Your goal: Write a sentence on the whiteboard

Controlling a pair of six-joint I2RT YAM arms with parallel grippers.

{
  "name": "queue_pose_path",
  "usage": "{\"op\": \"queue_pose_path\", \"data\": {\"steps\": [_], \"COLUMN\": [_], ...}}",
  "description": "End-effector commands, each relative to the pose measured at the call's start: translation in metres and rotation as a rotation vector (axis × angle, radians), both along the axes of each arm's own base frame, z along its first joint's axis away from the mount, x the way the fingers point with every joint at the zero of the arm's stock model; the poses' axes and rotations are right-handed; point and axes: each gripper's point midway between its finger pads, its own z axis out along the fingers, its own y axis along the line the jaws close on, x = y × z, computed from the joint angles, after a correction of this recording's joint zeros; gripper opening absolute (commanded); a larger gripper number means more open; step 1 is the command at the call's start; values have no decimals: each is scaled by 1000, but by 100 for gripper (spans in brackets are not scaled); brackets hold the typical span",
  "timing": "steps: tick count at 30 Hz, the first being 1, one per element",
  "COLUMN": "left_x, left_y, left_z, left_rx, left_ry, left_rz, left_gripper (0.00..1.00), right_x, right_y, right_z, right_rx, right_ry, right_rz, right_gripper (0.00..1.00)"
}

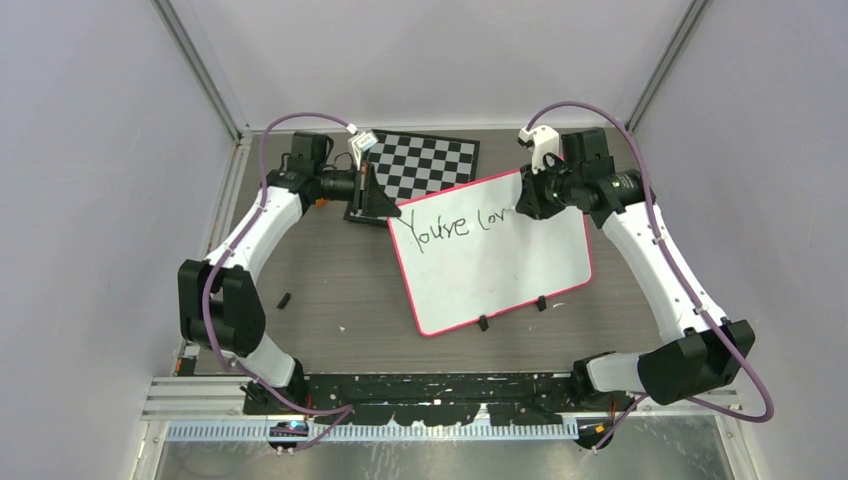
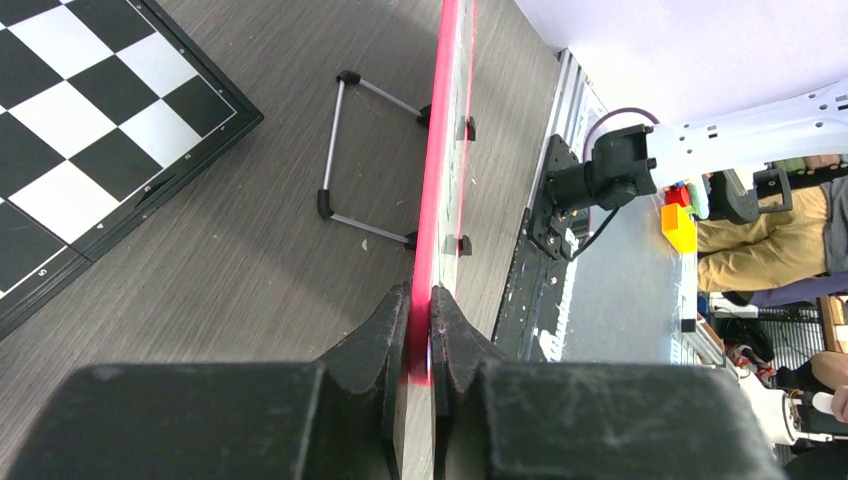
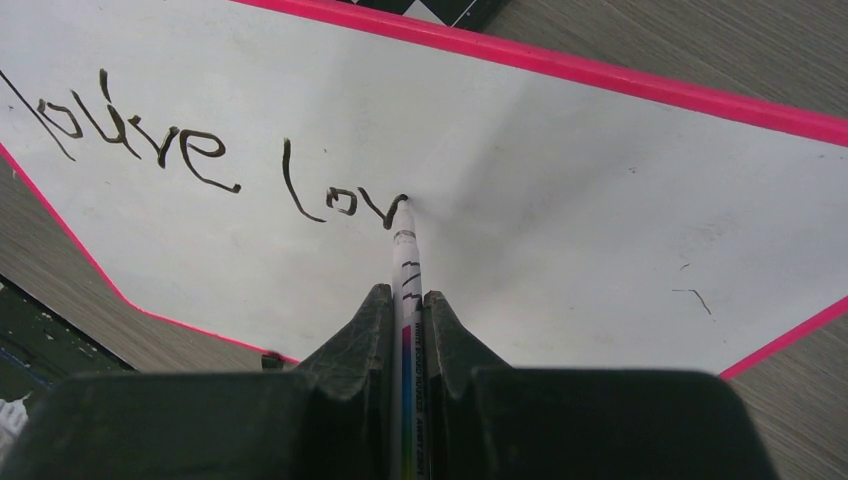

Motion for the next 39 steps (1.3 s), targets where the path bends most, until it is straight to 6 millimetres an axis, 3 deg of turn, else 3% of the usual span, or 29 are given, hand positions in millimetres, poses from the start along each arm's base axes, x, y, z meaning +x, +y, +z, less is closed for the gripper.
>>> {"op": "queue_pose_path", "data": {"steps": [1,4,9,24,31,39], "left_x": [-11,-11,-11,-11,-9,-9], "left_y": [-10,-10,-10,-9,-10,-10], "left_z": [-10,-9,-7,-6,-6,-4], "left_rx": [36,35,37,40,40,39], "left_ry": [34,29,22,12,13,6], "left_rz": [-33,-34,-34,-33,-34,-35], "left_gripper": [0,0,0,0,0,0], "right_x": [7,-6,-17,6,14,19], "right_y": [-2,-3,-6,-10,-25,-15], "right_z": [26,26,11,0,9,16], "right_rx": [13,21,13,-29,-51,-10], "right_ry": [-89,-88,-53,-52,-77,-67], "right_rz": [-6,5,-1,-27,-60,-38], "right_gripper": [0,0,0,0,0,0]}}
